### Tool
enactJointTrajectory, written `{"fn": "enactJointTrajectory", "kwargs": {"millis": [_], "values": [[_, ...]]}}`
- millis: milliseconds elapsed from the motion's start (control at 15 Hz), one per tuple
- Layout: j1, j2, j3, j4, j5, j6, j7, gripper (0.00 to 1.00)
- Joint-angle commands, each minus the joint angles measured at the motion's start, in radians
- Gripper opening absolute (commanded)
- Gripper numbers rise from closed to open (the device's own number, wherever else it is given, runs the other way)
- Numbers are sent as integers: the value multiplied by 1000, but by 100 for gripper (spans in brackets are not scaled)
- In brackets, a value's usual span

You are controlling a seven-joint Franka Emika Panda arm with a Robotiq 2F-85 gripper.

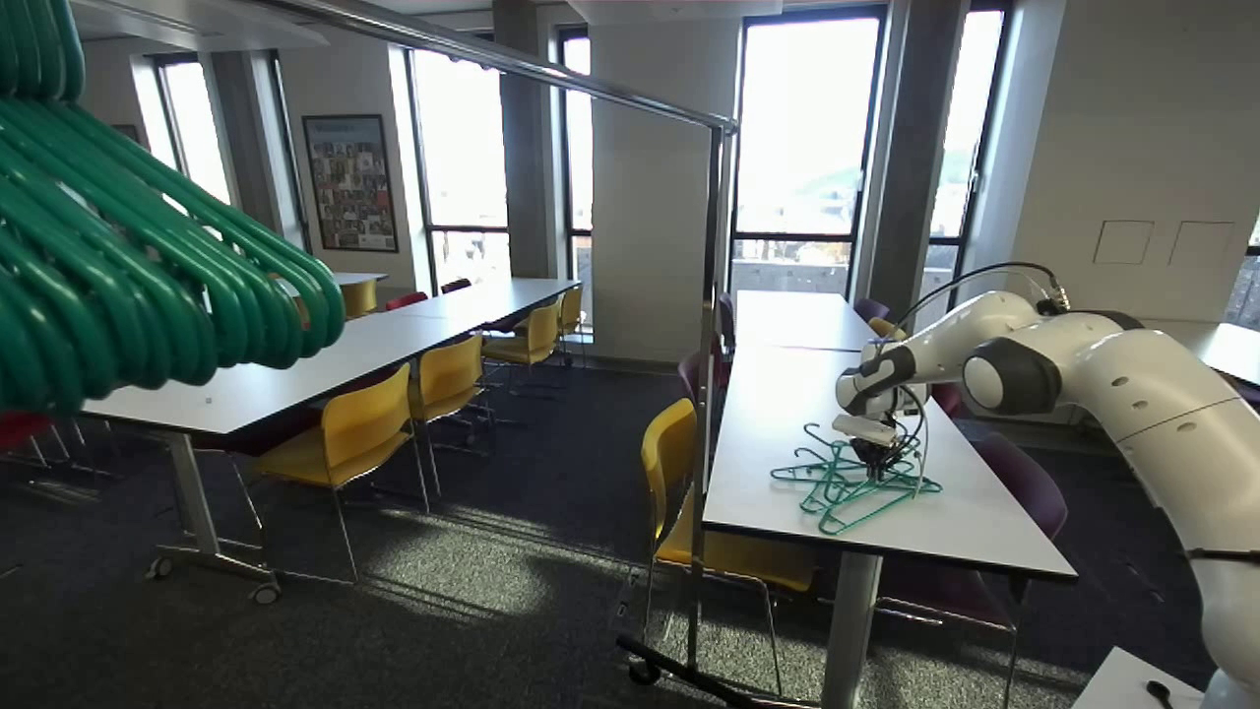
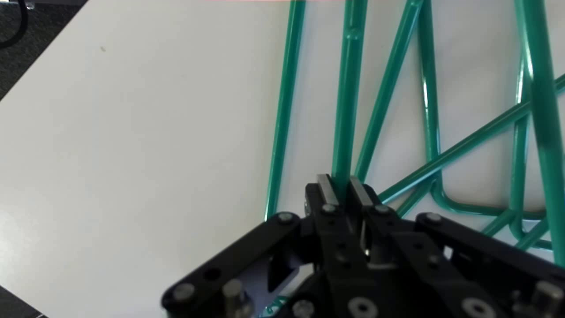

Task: Lift the hanger on top and put it on the rail

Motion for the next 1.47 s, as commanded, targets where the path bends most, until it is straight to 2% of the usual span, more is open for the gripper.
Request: {"fn": "enactJointTrajectory", "kwargs": {"millis": [0,267,600,1067,1400], "values": [[-9,-160,61,-167,8,45,-161,2],[0,-326,108,-329,34,66,-351,2],[-15,-520,157,-466,81,-25,-612,2],[-12,-686,153,-518,67,-314,-944,2],[-8,-714,153,-453,87,-596,-1138,2]]}}
